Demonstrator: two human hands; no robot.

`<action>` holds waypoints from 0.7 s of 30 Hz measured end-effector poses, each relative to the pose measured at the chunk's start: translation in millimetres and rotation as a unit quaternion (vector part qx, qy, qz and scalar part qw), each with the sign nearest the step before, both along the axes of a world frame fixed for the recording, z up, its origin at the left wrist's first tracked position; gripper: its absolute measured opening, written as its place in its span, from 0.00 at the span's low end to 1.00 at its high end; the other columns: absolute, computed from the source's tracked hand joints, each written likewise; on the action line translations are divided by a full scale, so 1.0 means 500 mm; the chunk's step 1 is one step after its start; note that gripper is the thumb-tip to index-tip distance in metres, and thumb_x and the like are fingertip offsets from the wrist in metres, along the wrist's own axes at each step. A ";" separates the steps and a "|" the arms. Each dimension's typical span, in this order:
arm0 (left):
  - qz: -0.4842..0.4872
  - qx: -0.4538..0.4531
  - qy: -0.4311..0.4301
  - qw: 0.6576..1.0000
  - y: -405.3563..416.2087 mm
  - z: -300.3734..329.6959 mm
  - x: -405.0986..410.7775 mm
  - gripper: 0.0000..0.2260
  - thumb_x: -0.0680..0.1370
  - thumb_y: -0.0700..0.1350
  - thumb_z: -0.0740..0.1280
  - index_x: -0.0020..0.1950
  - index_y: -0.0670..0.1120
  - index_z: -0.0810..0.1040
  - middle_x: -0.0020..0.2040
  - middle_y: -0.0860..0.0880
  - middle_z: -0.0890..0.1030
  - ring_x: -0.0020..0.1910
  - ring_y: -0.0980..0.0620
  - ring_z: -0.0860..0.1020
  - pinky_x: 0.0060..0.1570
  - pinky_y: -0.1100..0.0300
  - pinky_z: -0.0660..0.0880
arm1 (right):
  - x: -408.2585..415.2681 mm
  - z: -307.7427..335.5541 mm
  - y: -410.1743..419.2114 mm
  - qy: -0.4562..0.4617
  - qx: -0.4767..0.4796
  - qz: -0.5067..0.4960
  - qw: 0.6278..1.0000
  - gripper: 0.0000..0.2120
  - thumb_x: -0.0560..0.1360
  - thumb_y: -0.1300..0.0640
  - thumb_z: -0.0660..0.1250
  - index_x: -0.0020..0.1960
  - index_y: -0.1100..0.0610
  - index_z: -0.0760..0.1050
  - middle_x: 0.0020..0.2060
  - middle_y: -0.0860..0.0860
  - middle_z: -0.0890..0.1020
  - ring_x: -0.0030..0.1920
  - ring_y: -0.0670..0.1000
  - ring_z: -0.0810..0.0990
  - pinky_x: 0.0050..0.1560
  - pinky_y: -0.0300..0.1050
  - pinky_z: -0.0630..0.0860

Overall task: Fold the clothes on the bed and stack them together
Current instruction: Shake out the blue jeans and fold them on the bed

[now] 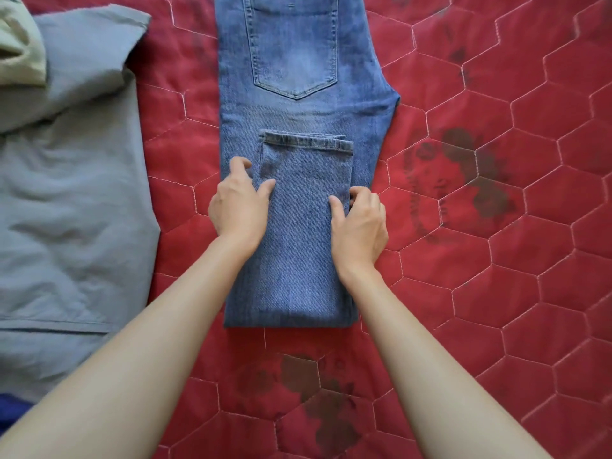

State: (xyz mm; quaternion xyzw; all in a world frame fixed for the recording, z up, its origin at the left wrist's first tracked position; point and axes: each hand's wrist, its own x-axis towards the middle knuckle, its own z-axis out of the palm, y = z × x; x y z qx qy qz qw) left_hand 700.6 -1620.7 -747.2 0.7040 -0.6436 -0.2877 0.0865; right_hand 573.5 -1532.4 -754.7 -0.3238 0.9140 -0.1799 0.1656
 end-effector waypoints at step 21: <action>0.035 -0.021 0.107 0.993 0.022 0.001 0.112 0.08 0.75 0.50 0.70 0.52 0.50 0.78 0.47 0.52 0.81 0.45 0.49 0.80 0.50 0.52 0.75 | 0.041 -0.006 -0.020 -0.021 -0.061 0.045 0.997 0.12 0.78 0.52 0.65 0.57 0.58 0.76 0.52 0.54 0.79 0.55 0.56 0.75 0.54 0.49 0.69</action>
